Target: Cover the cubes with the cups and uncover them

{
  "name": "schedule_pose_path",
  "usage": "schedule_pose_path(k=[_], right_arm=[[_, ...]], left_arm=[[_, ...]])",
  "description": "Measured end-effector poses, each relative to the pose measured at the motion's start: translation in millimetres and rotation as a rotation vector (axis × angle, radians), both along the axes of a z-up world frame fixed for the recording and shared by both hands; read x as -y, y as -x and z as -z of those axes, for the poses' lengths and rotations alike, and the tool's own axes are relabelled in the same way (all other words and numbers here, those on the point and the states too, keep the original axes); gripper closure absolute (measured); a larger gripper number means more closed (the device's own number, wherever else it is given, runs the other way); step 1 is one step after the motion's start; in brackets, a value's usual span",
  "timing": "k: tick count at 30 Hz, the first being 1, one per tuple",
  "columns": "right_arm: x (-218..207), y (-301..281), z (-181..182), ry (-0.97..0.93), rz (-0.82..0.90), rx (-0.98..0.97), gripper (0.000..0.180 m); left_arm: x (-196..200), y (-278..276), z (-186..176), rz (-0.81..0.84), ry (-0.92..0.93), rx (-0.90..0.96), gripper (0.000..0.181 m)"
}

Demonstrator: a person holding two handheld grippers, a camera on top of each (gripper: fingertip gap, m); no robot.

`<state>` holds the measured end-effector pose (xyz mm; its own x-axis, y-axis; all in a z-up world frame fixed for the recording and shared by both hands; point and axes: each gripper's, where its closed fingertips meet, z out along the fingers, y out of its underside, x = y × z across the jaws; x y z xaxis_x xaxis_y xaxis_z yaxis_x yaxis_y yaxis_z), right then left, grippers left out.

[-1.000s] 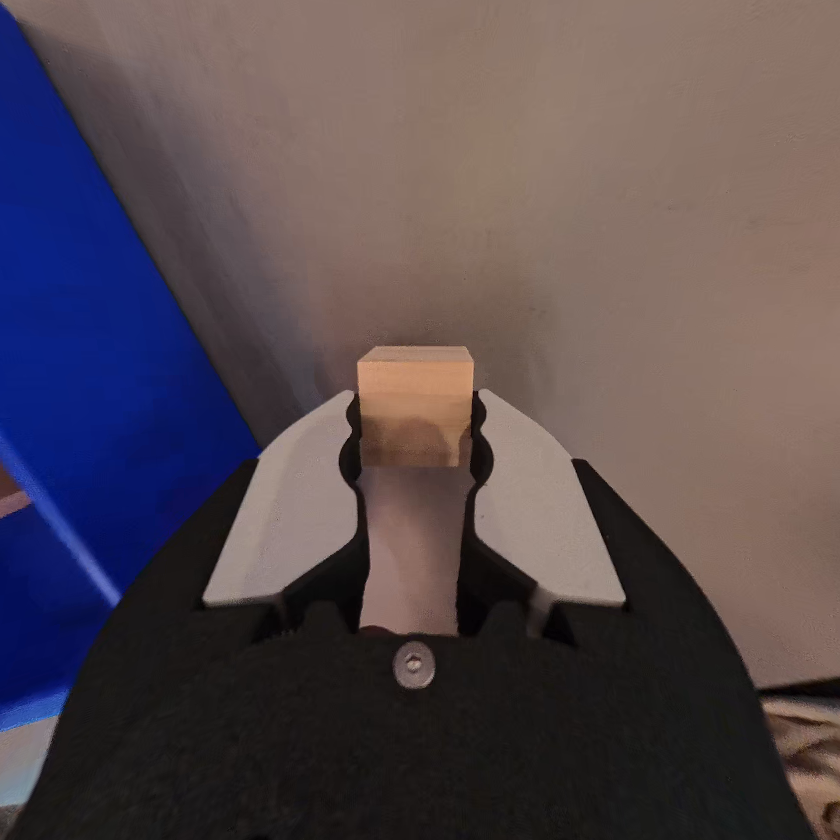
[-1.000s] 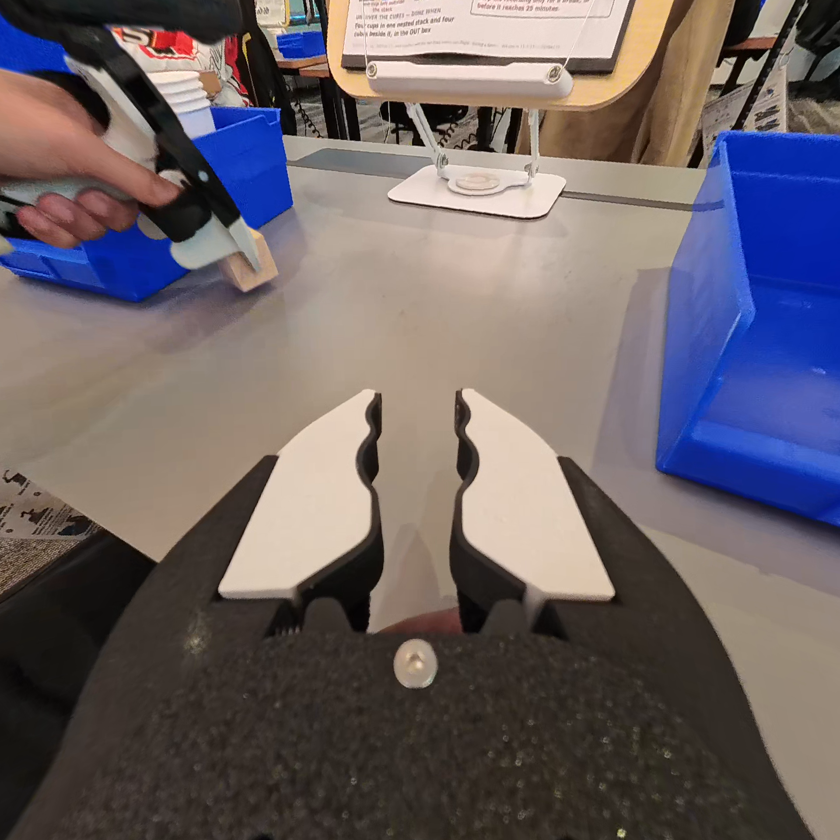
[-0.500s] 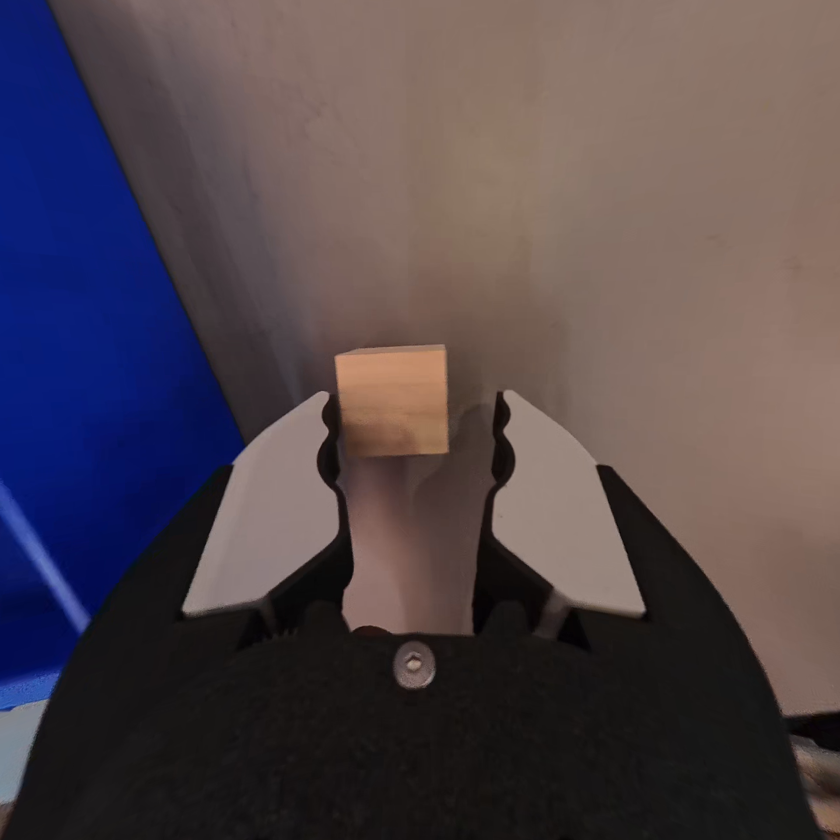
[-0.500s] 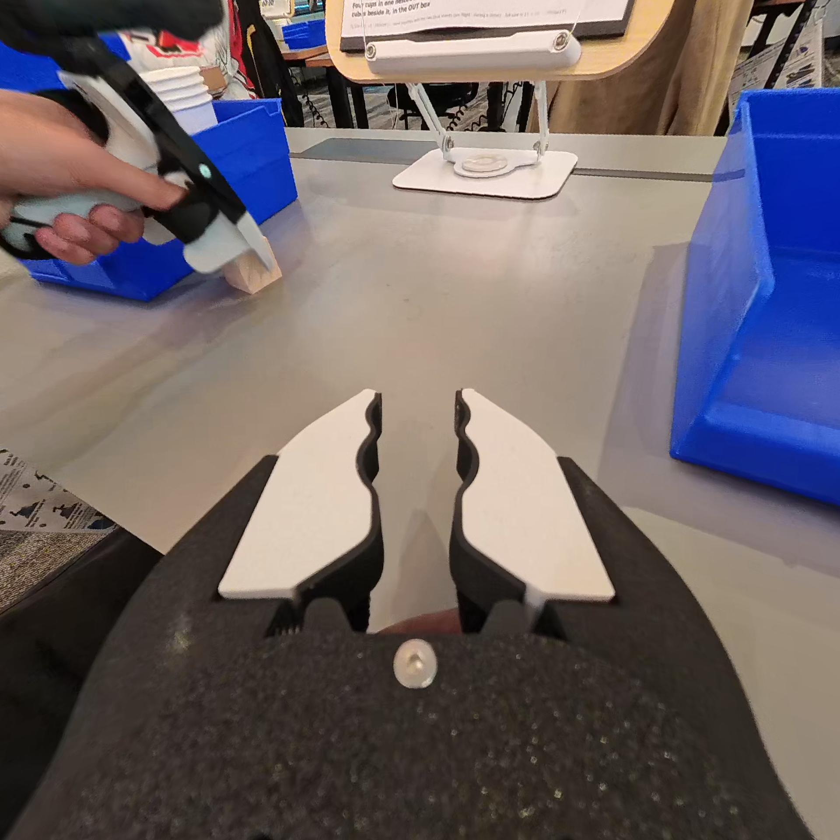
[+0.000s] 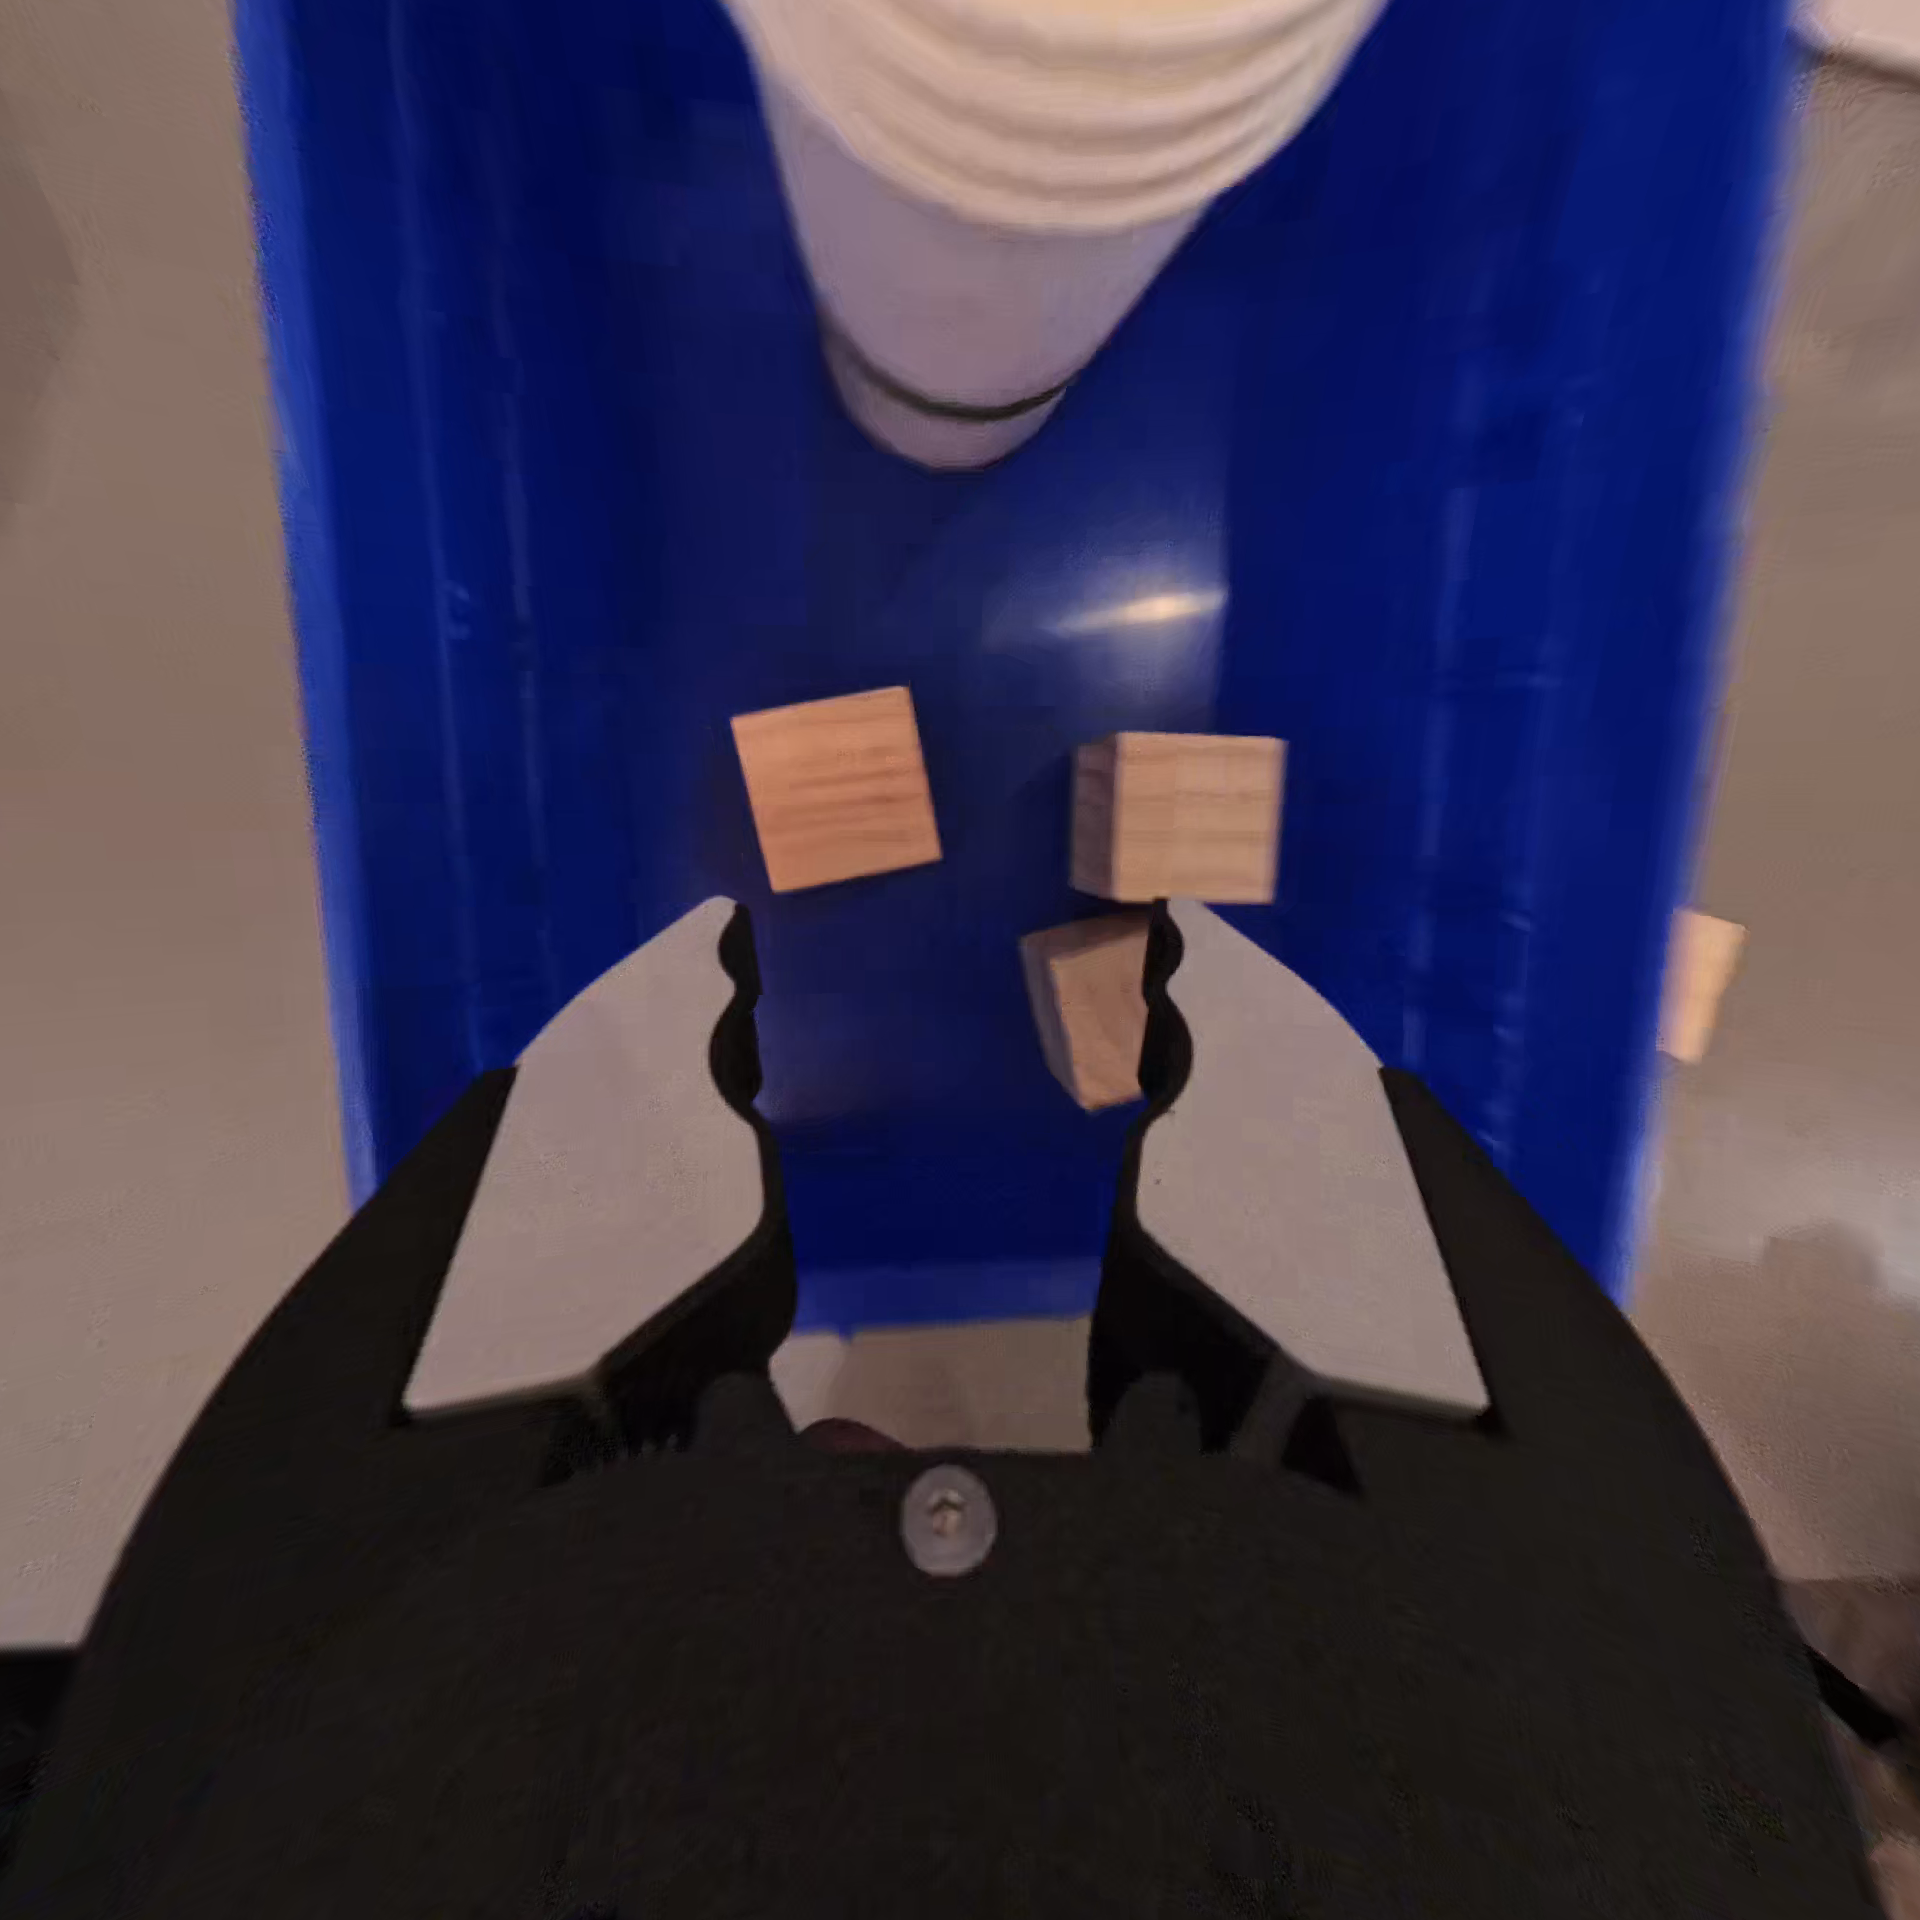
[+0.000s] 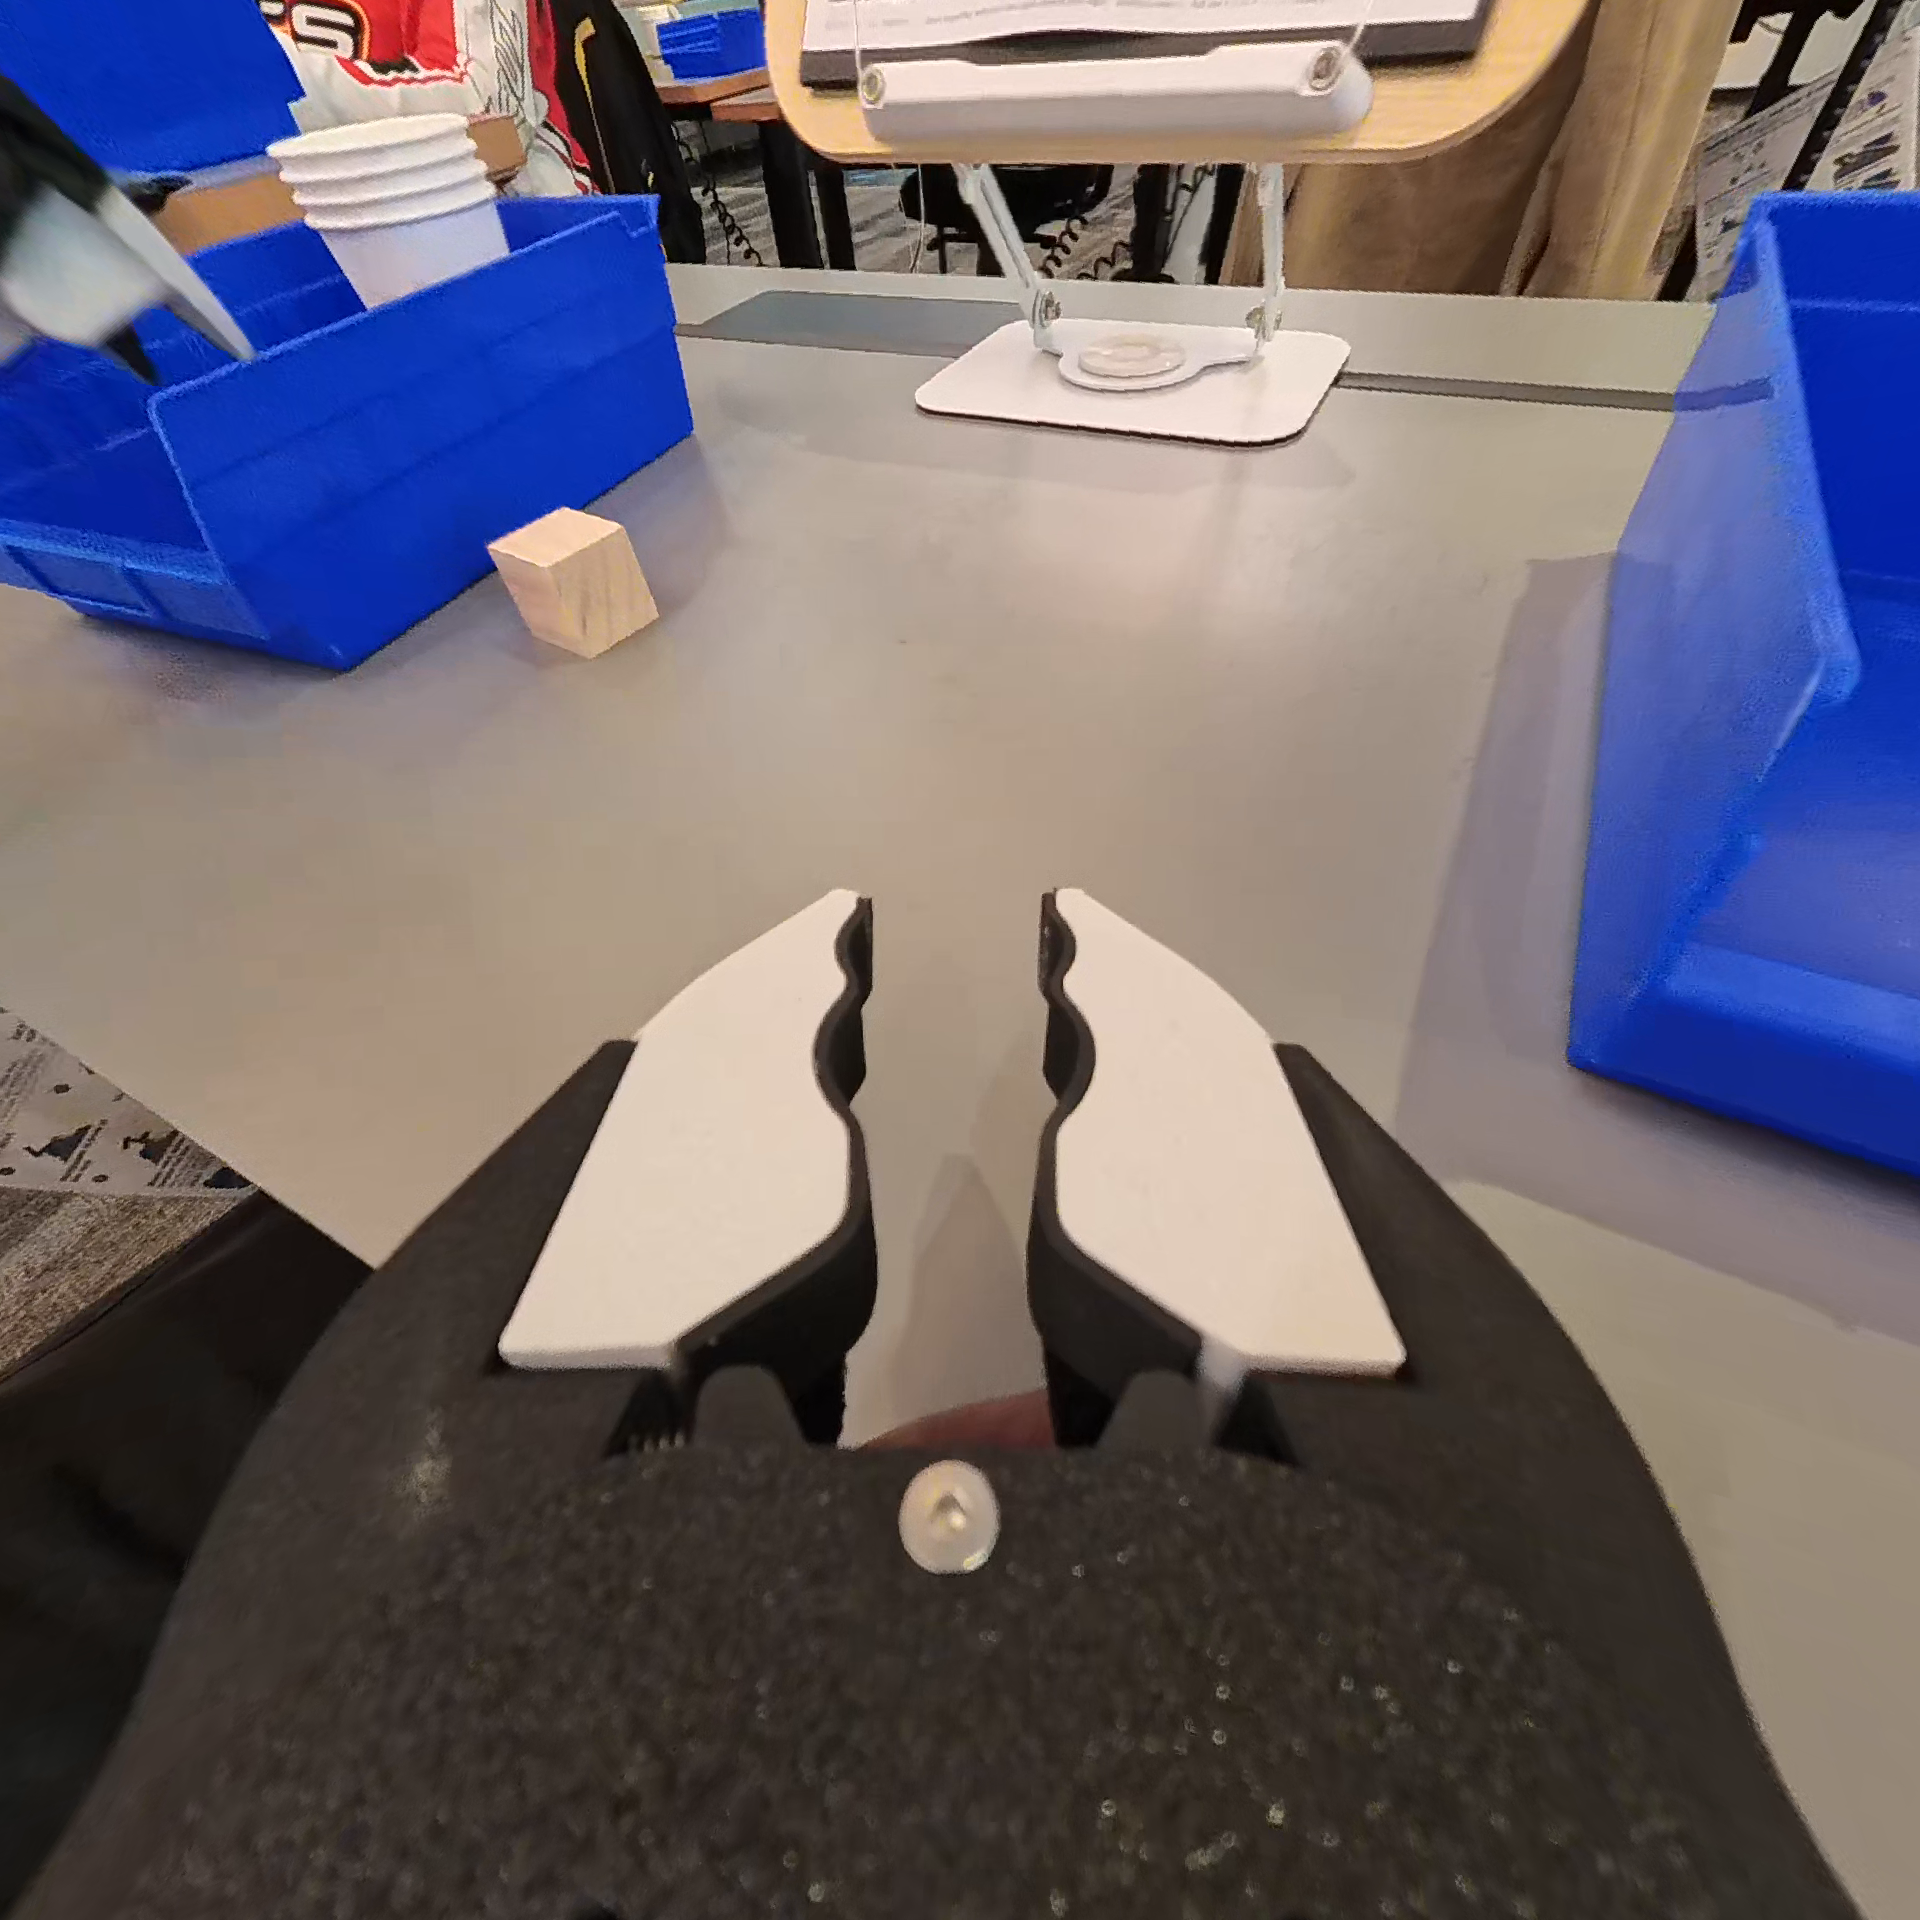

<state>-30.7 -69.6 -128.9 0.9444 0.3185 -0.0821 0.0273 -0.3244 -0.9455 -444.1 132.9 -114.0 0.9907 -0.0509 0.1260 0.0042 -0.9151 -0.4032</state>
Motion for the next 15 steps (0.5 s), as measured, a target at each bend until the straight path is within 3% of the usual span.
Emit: schedule_pose_path(k=[3,9,12,15], right_arm=[[-2,3,0,-0.006,-0.005,0.030,0.150],[-4,7,6,0.014,-0.016,0.035,0.150],[-3,5,11,0.024,-0.015,0.039,0.150],[-2,2,10,0.026,-0.010,0.017,0.150]], left_arm=[[-20,20,36,-0.057,0.041,-0.049,0.116],[-21,23,67,-0.041,0.124,-0.104,0.124],[-21,20,59,-0.017,0.108,-0.102,0.132],[-19,12,18,0.003,-0.013,-0.125,0.135]])
